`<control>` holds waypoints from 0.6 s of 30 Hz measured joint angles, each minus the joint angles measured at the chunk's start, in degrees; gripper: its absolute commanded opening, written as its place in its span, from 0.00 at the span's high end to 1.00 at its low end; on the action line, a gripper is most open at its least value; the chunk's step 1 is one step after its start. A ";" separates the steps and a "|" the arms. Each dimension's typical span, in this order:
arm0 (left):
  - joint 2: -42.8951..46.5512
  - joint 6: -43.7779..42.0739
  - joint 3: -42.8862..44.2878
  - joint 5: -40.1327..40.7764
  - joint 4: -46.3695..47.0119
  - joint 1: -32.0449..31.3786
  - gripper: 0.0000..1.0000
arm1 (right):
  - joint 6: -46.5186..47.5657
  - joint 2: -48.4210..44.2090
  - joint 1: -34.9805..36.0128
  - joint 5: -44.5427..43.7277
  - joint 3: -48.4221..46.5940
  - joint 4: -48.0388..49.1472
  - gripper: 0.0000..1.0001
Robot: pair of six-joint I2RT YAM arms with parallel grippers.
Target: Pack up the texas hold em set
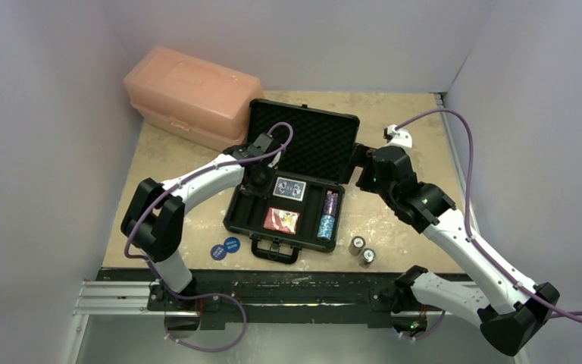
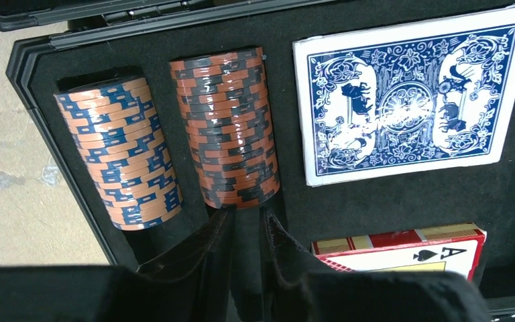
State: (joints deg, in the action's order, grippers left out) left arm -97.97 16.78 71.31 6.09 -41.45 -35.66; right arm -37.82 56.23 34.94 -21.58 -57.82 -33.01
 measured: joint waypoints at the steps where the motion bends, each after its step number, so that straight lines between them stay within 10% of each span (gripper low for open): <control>1: 0.15 0.00 0.00 -0.09 0.02 0.00 0.76 | -0.13 0.00 0.00 0.00 0.00 0.00 0.01; 18: 18.99 -1.16 -1.84 2.29 0.35 0.09 0.54 | -0.87 0.74 0.00 -0.07 -0.68 -1.07 0.01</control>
State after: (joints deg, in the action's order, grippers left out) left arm -78.98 15.62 69.47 8.38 -41.10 -35.57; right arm -38.70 56.97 34.94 -21.65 -58.50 -34.09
